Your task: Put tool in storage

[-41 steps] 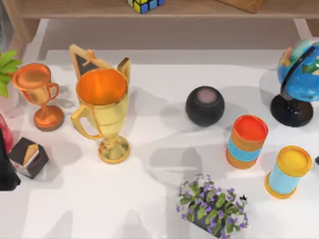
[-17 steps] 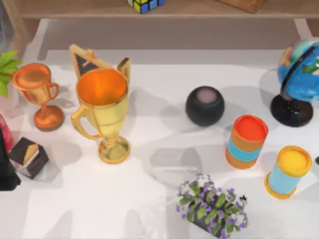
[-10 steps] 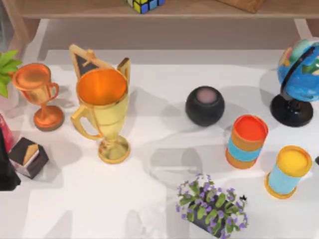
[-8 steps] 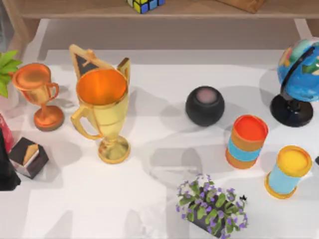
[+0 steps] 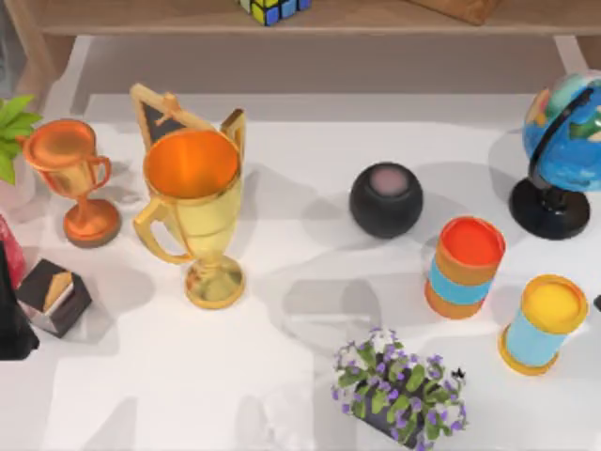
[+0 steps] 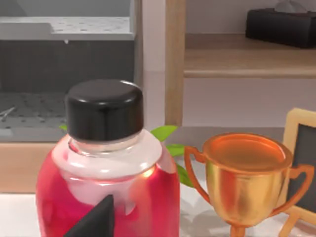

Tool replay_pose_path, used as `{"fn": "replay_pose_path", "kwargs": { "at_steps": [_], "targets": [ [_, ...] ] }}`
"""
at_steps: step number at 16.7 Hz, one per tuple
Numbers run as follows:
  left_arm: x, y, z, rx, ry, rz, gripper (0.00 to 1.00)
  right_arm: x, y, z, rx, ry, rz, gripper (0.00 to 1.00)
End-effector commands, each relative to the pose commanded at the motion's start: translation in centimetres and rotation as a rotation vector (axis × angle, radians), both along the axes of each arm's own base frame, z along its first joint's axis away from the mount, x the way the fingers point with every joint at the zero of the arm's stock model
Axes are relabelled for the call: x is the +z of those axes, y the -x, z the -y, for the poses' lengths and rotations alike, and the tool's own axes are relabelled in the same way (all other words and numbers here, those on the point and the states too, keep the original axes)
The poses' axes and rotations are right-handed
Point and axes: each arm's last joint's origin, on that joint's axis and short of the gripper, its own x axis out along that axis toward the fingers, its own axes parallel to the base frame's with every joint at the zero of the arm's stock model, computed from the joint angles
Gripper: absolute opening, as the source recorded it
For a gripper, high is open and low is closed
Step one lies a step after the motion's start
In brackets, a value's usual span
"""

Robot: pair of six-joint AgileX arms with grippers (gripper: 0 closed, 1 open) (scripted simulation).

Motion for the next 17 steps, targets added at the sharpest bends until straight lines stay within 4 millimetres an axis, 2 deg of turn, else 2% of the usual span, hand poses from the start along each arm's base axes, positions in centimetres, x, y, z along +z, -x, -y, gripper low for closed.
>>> {"fn": "replay_pose_path", "kwargs": {
  "at_steps": [5,15,17],
  "targets": [
    [0.0,0.0,0.0,0.0,0.0,0.0,1.0,0.0,0.0,0.0,0.0,0.0,0.0,0.02],
    [0.0,0.0,0.0,0.0,0.0,0.0,1.0,-0.05,0.15,0.15,-0.004,-0.003,-0.002,0.0],
    [0.0,0.0,0.0,0.0,0.0,0.0,1.0,0.25,0.96,0.2,-0.002,0.003,0.007,0.0]
  ]
}}
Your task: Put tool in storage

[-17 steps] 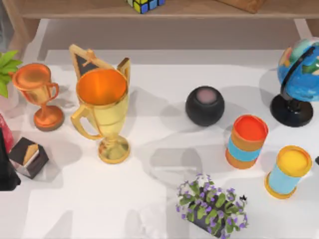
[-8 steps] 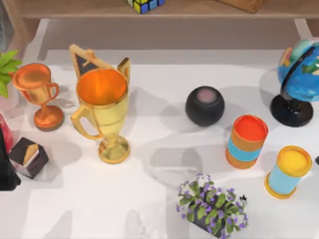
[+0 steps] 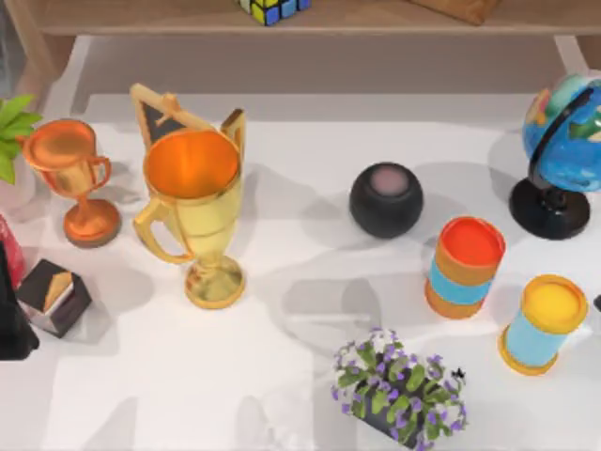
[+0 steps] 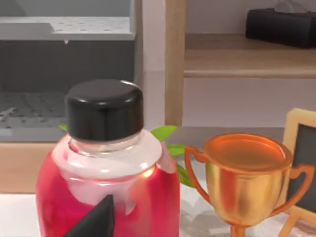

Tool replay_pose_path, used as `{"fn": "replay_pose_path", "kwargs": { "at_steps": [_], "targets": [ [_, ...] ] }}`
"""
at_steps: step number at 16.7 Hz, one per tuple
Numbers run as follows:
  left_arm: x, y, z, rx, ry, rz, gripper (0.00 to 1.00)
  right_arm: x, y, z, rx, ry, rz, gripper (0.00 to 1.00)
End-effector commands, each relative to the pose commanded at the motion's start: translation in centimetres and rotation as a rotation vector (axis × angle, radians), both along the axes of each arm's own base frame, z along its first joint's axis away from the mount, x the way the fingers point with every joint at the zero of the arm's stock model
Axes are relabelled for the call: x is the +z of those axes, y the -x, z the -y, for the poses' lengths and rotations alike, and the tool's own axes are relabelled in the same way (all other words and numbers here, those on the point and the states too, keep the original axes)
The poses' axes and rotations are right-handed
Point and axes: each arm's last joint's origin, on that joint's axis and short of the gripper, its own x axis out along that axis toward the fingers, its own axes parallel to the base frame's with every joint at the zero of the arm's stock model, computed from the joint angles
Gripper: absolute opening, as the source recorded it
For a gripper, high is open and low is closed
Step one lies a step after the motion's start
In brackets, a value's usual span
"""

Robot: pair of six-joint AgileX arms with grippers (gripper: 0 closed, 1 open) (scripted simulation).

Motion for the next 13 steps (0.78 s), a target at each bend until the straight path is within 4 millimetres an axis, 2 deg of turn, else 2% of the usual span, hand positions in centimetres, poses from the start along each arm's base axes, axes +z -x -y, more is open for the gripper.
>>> {"fn": "replay_pose_path", "kwargs": {
  "at_steps": [6,13],
  "targets": [
    [0.0,0.0,0.0,0.0,0.0,0.0,1.0,-0.5,5.0,-0.2,-0.001,-0.01,-0.017,0.0],
    [0.0,0.0,0.0,0.0,0.0,0.0,1.0,-0.4,5.7,-0.2,0.0,-0.007,-0.012,0.0]
  ]
}}
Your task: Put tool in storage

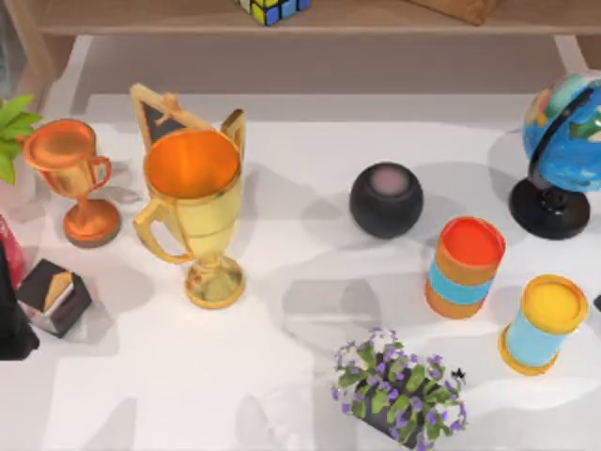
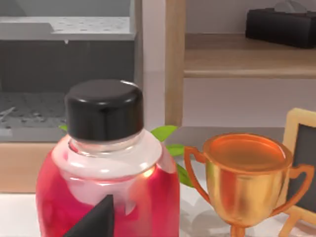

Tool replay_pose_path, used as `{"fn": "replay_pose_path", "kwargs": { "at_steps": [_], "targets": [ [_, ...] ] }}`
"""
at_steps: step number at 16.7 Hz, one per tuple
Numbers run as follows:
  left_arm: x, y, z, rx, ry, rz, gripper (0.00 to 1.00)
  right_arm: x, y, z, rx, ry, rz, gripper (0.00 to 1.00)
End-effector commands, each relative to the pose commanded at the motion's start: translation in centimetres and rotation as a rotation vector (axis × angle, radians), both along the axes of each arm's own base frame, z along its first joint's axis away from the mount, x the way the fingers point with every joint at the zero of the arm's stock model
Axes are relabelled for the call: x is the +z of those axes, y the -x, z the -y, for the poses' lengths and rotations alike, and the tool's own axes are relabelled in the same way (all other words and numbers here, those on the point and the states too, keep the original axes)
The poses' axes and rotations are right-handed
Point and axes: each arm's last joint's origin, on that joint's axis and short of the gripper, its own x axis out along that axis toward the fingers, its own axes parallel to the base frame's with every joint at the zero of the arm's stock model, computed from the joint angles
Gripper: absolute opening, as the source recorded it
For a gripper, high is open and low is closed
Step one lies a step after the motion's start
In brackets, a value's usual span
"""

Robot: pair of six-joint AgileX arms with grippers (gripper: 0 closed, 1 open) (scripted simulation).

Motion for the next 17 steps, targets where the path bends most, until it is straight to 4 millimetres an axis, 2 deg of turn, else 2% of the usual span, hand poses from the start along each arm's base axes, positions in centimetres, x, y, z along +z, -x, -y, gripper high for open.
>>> {"fn": "replay_pose_path", "kwargs": {
  "at_steps": [8,13,17],
  "targets": [
    [0.0,0.0,0.0,0.0,0.0,0.0,1.0,-0.1,5.7,-0.1,0.0,-0.003,-0.004,0.0],
    [0.0,0.0,0.0,0.0,0.0,0.0,1.0,-0.1,5.9,-0.1,0.0,-0.002,-0.002,0.0],
    [0.0,0.0,0.0,0.0,0.0,0.0,1.0,0.0,8.6,0.0,0.002,0.005,0.003,0.0]
  ]
}}
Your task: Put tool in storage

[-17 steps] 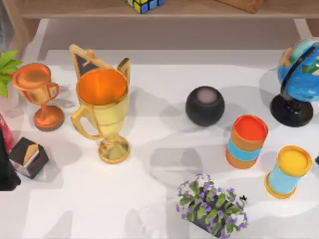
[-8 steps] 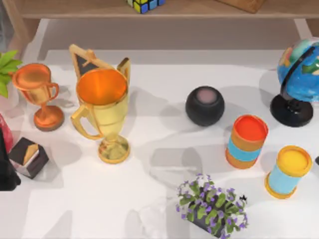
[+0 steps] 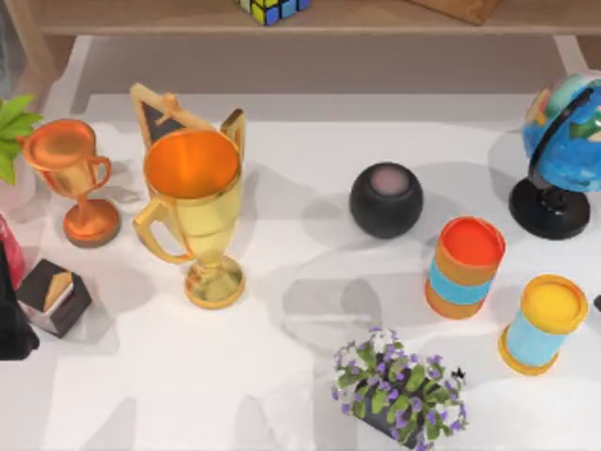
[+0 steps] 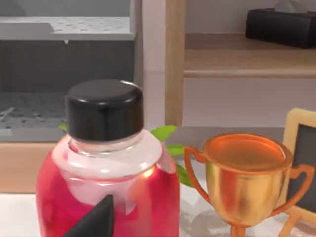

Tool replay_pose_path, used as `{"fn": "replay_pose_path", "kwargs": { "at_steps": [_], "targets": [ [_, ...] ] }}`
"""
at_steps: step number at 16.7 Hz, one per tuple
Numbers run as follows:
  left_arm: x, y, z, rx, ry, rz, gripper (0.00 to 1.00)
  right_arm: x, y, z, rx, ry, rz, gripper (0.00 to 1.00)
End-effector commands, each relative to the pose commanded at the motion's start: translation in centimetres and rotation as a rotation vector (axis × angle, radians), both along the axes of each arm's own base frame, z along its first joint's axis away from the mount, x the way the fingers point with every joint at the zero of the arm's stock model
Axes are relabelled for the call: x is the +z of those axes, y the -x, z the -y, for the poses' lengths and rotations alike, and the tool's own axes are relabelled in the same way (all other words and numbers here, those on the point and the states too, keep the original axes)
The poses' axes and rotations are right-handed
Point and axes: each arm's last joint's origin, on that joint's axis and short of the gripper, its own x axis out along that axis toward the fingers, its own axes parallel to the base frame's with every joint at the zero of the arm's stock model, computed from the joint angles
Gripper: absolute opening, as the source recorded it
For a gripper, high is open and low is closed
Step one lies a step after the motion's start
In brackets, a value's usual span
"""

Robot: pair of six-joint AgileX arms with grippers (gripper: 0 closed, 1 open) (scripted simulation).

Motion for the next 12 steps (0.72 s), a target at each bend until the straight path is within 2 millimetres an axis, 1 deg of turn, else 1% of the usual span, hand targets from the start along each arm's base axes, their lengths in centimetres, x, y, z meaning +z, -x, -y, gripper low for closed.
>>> {"fn": "replay_pose_path", "kwargs": {
  "at_steps": [2,4,8,12],
  "targets": [
    [0.0,0.0,0.0,0.0,0.0,0.0,1.0,-0.1,1.9,-0.1,-0.001,-0.006,-0.006,0.0],
    [0.0,0.0,0.0,0.0,0.0,0.0,1.0,-0.1,3.3,-0.2,-0.002,-0.009,-0.007,0.0],
    [0.0,0.0,0.0,0.0,0.0,0.0,1.0,-0.1,3.6,-0.2,-0.003,-0.008,-0.005,0.0],
    [0.0,0.0,0.0,0.0,0.0,0.0,1.0,-0.1,3.6,-0.2,-0.003,-0.008,-0.005,0.3]
  ]
}}
